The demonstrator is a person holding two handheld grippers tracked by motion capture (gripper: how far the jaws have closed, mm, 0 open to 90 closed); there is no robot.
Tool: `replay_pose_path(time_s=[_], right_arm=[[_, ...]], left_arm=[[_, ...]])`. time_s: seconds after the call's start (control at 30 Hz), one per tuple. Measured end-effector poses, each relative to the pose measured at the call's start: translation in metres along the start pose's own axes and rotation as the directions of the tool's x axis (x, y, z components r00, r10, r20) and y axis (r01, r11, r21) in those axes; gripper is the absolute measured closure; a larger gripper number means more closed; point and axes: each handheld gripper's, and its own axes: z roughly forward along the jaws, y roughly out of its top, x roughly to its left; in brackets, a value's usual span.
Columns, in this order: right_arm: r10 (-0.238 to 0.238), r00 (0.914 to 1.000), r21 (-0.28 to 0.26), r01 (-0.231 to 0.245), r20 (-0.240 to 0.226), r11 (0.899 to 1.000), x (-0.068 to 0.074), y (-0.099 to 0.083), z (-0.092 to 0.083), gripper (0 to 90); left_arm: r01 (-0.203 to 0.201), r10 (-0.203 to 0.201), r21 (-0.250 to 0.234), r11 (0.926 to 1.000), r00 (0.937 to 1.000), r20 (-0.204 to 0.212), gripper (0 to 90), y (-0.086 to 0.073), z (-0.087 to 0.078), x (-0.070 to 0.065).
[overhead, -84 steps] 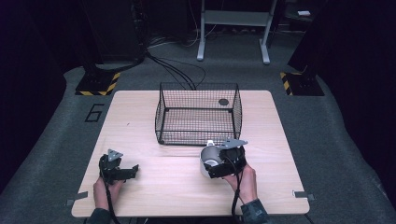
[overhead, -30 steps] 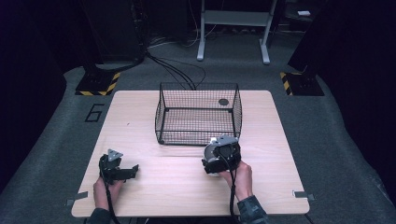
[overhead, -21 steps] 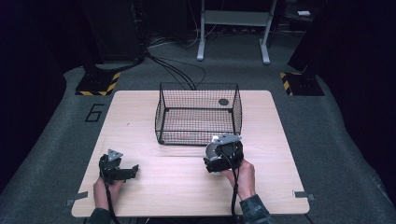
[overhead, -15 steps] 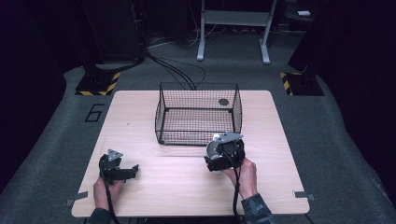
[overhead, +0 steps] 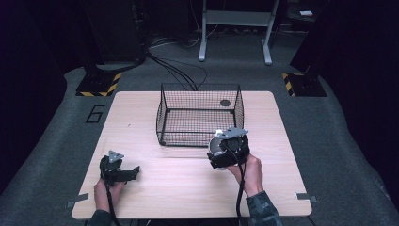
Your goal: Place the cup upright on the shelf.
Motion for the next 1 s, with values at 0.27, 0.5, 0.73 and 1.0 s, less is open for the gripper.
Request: replay_pose_path(time_s=[0.27, 0.5, 0.73, 1.0], right_arm=[[-0.004, 1.0000, 0.002, 0.004, -0.007, 1.000, -0.003, 0.011, -0.006, 5.4], [-0.023, 0.9997, -0.018, 0.023, -0.007, 1.000, -0.007, 0.024, -0.012, 5.4], [-0.010, 0.9998, -0.028, 0.010, -0.017, 1.000, -0.011, 0.033, -0.015, 5.5], [-0.022, 0.9996, -0.044, 0.022, -0.019, 0.999, -0.016, 0.045, -0.018, 5.4]], left_arm=[[0.000, 0.000, 0.000, 1.0000, 1.0000, 0.000, 2.2, 0.000, 0.000, 0.000], [-0.001, 0.001, 0.001, 1.0000, 1.0000, 0.000, 2.2, 0.000, 0.000, 0.000], [0.000, 0.000, 0.000, 1.0000, 1.0000, 0.000, 2.2, 0.000, 0.000, 0.000], [0.000, 0.000, 0.000, 1.0000, 1.0000, 0.000, 2.2, 0.000, 0.000, 0.000]])
